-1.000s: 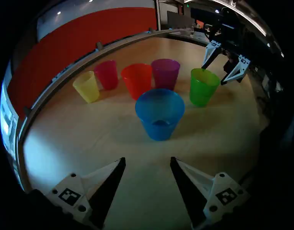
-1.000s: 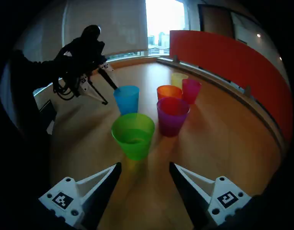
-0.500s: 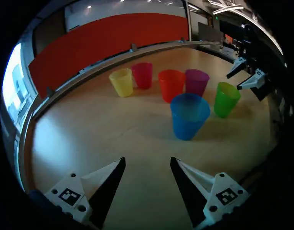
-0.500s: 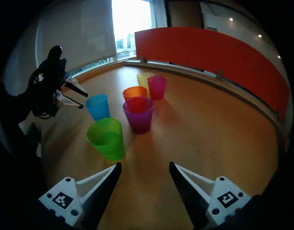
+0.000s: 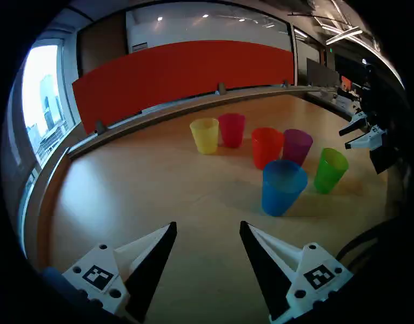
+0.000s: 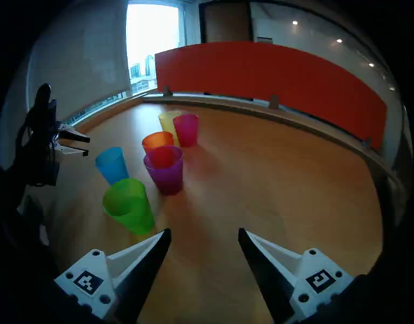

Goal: Pour water

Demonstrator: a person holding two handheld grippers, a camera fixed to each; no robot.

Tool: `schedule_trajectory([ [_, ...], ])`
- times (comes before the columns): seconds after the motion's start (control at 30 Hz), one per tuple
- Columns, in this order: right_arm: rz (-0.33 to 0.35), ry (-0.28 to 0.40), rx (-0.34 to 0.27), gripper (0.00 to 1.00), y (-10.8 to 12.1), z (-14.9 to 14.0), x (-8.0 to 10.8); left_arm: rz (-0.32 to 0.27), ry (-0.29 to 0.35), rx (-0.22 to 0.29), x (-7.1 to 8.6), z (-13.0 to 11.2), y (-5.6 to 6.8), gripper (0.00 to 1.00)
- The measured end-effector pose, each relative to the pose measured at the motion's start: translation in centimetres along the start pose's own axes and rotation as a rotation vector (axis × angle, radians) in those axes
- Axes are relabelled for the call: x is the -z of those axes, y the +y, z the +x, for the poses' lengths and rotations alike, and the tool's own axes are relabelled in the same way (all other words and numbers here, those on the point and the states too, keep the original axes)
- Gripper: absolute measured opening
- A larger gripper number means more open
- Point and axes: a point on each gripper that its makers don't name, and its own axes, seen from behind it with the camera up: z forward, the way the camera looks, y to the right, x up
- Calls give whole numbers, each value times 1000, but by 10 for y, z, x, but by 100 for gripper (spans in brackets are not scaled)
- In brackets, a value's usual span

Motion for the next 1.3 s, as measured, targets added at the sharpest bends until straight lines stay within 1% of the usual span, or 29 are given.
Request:
schedule_trajectory([
  [0.17, -36, 43, -15, 96, 0, 12, 4, 40, 27, 51, 1, -1, -12, 86],
  [0.37, -108, 95, 6, 96, 11, 25, 8, 76, 76, 111, 4, 4, -23, 86],
  [0.5, -158, 141, 10, 96, 20, 33, 9, 97, 108, 134, 6, 9, -28, 86],
  [0.67, -205, 197, -10, 96, 28, 43, 10, 133, 157, 155, 8, 20, -34, 86],
  [0.9, -294, 308, -60, 97, 42, 64, 16, 172, 235, 180, 11, 35, -39, 86],
  [1.07, -343, 389, -100, 97, 48, 78, 22, 203, 302, 179, 16, 50, -43, 86],
  [1.3, -405, 488, -135, 96, 59, 97, 33, 239, 414, 165, 27, 75, -47, 86],
])
